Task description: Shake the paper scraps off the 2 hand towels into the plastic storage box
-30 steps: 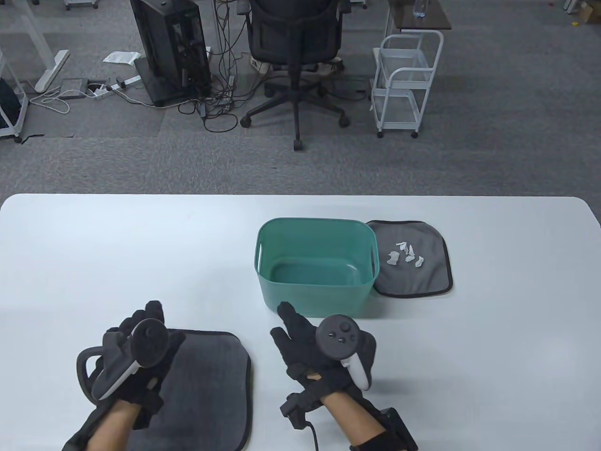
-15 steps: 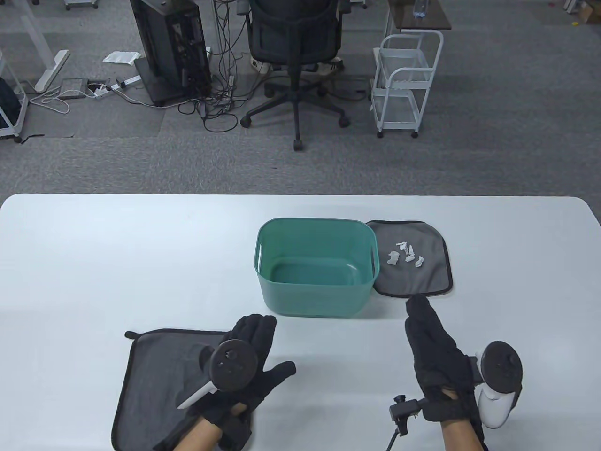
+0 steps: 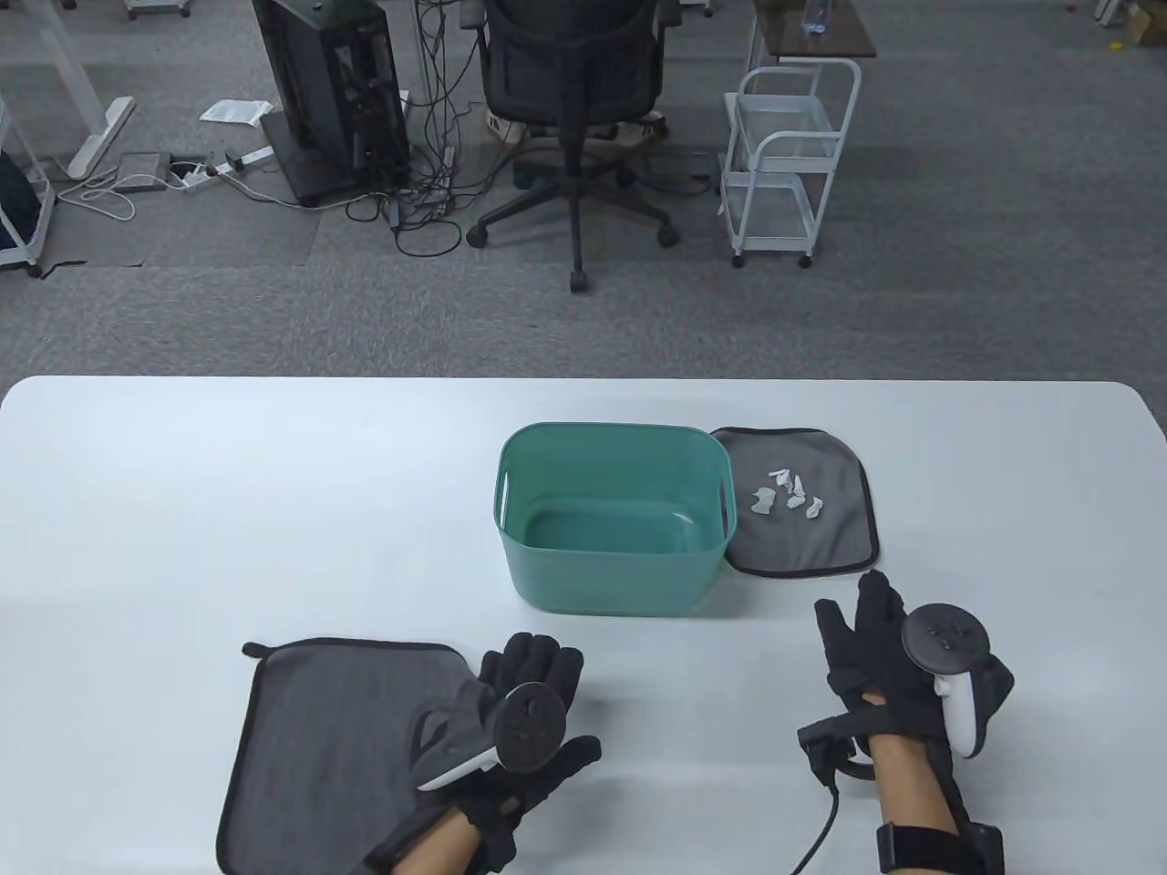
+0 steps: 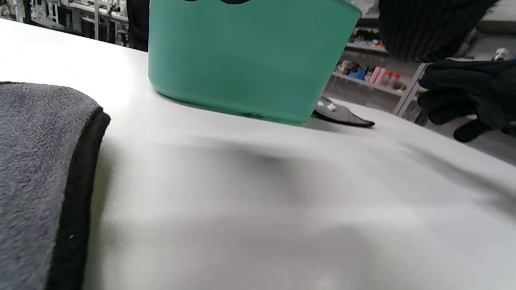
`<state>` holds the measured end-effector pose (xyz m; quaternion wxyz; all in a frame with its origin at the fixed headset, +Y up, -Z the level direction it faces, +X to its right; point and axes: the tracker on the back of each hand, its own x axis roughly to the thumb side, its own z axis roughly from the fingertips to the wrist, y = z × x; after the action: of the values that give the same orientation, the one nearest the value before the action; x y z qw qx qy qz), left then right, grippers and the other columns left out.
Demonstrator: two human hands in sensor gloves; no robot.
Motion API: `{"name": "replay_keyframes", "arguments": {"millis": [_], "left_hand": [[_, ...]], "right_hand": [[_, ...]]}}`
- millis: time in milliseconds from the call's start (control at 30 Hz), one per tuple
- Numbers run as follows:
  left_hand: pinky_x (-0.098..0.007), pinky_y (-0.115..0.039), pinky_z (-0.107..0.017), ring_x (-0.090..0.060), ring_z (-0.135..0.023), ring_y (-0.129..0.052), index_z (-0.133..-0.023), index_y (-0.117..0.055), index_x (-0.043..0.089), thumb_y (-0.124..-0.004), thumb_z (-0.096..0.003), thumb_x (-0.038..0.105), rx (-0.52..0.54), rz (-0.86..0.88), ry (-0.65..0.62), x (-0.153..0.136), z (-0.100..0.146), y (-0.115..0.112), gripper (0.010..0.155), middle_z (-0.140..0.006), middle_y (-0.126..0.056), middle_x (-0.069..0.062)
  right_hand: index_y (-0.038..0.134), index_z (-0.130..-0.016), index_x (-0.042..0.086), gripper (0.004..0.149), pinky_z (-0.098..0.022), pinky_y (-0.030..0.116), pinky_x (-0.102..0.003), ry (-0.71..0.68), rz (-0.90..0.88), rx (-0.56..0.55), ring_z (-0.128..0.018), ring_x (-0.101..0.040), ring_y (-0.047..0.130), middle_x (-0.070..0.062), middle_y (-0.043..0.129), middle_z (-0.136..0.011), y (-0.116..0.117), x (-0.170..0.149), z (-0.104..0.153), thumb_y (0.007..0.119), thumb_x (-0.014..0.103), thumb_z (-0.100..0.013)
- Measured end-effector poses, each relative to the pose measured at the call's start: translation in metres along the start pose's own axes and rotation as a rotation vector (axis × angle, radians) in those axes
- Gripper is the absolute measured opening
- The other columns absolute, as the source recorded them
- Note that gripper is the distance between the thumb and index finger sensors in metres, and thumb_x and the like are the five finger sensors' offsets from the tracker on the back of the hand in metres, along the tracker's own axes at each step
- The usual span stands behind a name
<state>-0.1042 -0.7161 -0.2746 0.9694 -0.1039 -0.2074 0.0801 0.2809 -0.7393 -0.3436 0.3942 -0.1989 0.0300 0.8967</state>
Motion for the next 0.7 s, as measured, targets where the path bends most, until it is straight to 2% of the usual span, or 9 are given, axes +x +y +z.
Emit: {"name": "replay_keyframes", "arguments": {"millis": [67, 100, 200, 333, 400, 567, 700], "left_hand": [[-0.052, -0.033, -0.088, -0.041, -0.116, -0.032, -0.110, -0.024, 0.027, -0.066, -0.0468, 0.069, -0.013, -0.007, 0.002, -0.001, -0.003, -0.001, 0.087, -0.117, -0.029, -0.007], [-0.051, -0.031, -0.088, -0.041, -0.117, -0.030, -0.110, -0.024, 0.026, -0.066, -0.0470, 0.069, -0.028, 0.003, -0.005, -0.002, -0.004, -0.002, 0.087, -0.118, -0.028, -0.007], [-0.051, -0.028, -0.089, -0.040, -0.117, -0.028, -0.111, -0.024, 0.027, -0.066, -0.0472, 0.069, -0.054, 0.056, 0.001, -0.008, -0.005, -0.004, 0.087, -0.118, -0.026, -0.006], [-0.051, -0.028, -0.089, -0.040, -0.117, -0.029, -0.111, -0.025, 0.027, -0.066, -0.0472, 0.069, -0.053, 0.048, 0.006, -0.011, -0.004, -0.004, 0.086, -0.118, -0.028, -0.006], [-0.052, -0.029, -0.088, -0.040, -0.117, -0.030, -0.111, -0.026, 0.027, -0.066, -0.0473, 0.068, -0.051, 0.040, 0.013, -0.011, -0.004, -0.004, 0.085, -0.118, -0.029, -0.006], [-0.052, -0.031, -0.088, -0.041, -0.117, -0.033, -0.111, -0.029, 0.026, -0.065, -0.0479, 0.067, -0.067, 0.071, 0.018, -0.013, -0.005, -0.005, 0.083, -0.117, -0.032, -0.007], [-0.052, -0.031, -0.088, -0.041, -0.116, -0.033, -0.111, -0.029, 0.026, -0.065, -0.0480, 0.067, -0.072, 0.065, 0.042, -0.017, -0.007, -0.006, 0.083, -0.117, -0.032, -0.007]], "right_hand": [[0.032, -0.111, 0.023, 0.073, -0.074, 0.003, -0.067, -0.037, 0.078, 0.047, -0.116, -0.036, 0.012, -0.007, 0.030, -0.126, 0.007, 0.005, -0.012, 0.071, 0.052, -0.056], [0.035, -0.111, 0.023, 0.071, -0.072, -0.001, -0.064, -0.087, 0.107, 0.049, -0.116, -0.034, 0.010, -0.007, 0.031, -0.125, 0.010, 0.006, -0.017, 0.071, 0.051, -0.056], [0.035, -0.110, 0.025, 0.070, -0.070, -0.008, -0.059, -0.084, 0.063, 0.116, -0.115, -0.029, 0.001, -0.004, 0.028, -0.126, 0.021, 0.010, -0.029, 0.072, 0.050, -0.056], [0.031, -0.111, 0.029, 0.072, -0.068, -0.013, -0.058, -0.051, 0.156, 0.175, -0.113, -0.027, -0.005, -0.003, 0.022, -0.126, 0.034, 0.018, -0.038, 0.072, 0.051, -0.055], [0.029, -0.111, 0.030, 0.074, -0.068, -0.013, -0.058, -0.011, 0.266, 0.191, -0.113, -0.026, -0.007, -0.001, 0.020, -0.127, 0.041, 0.025, -0.045, 0.072, 0.052, -0.055], [0.024, -0.110, 0.030, 0.076, -0.067, -0.016, -0.057, 0.044, 0.260, 0.257, -0.110, -0.023, -0.013, 0.003, 0.010, -0.125, 0.052, 0.036, -0.061, 0.072, 0.053, -0.055], [0.028, -0.110, 0.032, 0.075, -0.066, -0.015, -0.058, 0.063, 0.388, 0.287, -0.110, -0.024, -0.013, 0.004, 0.011, -0.126, 0.063, 0.047, -0.070, 0.072, 0.054, -0.054]]}}
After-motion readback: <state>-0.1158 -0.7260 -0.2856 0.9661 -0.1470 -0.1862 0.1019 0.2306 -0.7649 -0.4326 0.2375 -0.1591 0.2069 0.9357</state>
